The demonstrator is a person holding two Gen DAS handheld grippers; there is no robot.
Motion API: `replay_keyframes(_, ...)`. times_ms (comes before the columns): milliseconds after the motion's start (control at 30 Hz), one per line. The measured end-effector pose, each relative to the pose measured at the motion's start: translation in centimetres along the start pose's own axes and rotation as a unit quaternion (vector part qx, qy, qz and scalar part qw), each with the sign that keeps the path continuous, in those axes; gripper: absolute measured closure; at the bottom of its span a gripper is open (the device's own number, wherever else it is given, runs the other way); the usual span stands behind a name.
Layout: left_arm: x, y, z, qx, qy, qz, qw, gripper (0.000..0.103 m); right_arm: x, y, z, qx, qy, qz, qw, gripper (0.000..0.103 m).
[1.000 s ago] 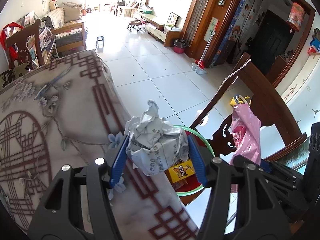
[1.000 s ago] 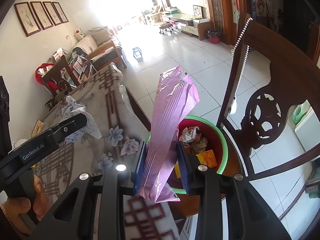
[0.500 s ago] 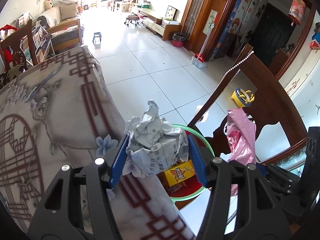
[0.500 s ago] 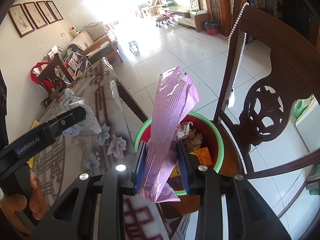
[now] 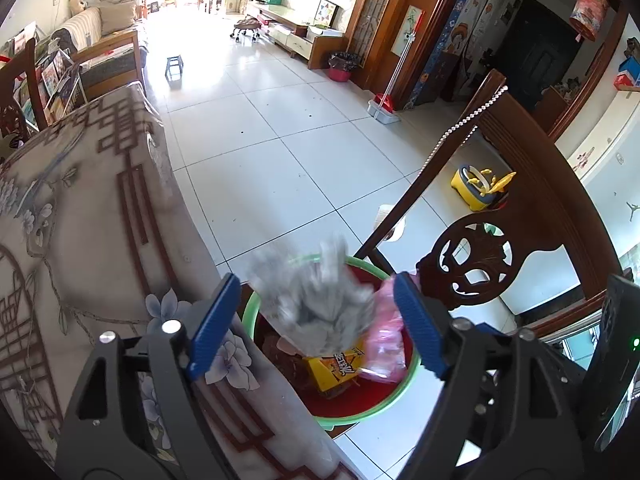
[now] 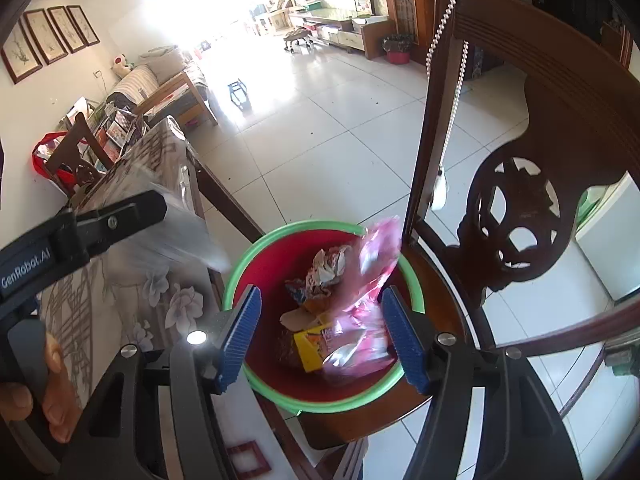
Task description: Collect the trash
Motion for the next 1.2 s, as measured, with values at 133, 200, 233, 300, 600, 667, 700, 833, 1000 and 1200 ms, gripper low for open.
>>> replay_keyframes(133, -0.1, 0.2, -0.8, -0.011, 0.006, 0.004, 0.9999, 0.016, -0.6, -0.3, -1.0, -0.003, 0.0, 0.003, 1.0, 0.038)
replay_keyframes(200, -0.2, 0.4, -1.5, -0.017, 0.011, 0.004, 0.9998, 0.009, -0.8, -0.4, -1.7, -0.005, 0.004, 0.007, 1.0, 0.033)
replay_keyframes(233, -0.2, 0.4, -1.9, -0.02, 0.014, 0.004, 0.9997, 0.008, -0.9, -0.5, -2.3, -0.006, 0.009, 0.008, 1.0, 0.033)
replay_keyframes(300, -0.3, 0.4, -2.7, -0.027, 0.016, 0.005, 0.9995, 0.006, -1.0, -0.8, -3.2, -0.01, 0.016, 0.006, 1.0, 0.031)
replay_keyframes(600, -1.5, -2.1, -9.4, -0.013, 0.052, 0.042, 0.9977, 0.005, -2.6, -4.1, -7.8, -0.033, 0.064, 0.006, 0.997, 0.018)
replay_keyframes(667, -1.8, -3.1, -11.1, -0.012, 0.061, 0.043, 0.9972, 0.005, -3.0, -5.4, -8.7, -0.034, 0.079, 0.001, 0.996, 0.018)
replay_keyframes(700, -2.1, -3.7, -12.2, -0.01, 0.068, 0.042, 0.9967, 0.005, -3.3, -6.5, -9.4, -0.034, 0.09, -0.005, 0.995, 0.015)
replay_keyframes(833, -2.7, -6.2, -15.9, -0.001, 0.098, 0.04, 0.9943, 0.005, -4.1, -9.8, -11.6, -0.035, 0.132, -0.019, 0.99, 0.007)
replay_keyframes(1000, -3.6, -9.5, -20.0, 0.013, 0.131, 0.037, 0.9906, 0.005, -5.2, -13.8, -13.7, -0.03, 0.169, -0.031, 0.985, 0.007)
replay_keyframes(1200, -4.4, -13.1, -24.7, 0.041, 0.186, 0.036, 0.9811, 0.005, -5.6, -17.1, -17.4, -0.033, 0.268, -0.023, 0.963, 0.007)
Point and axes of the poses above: each gripper's, at about its wrist camera, not at the fingertips, and z roughly the way its jaws point, y to its right, x to its top, the point moved 7 cm from there along z, roughly the way its jaws point, and after that the axes turned 7 degrees about y, right-handed, at the moved point
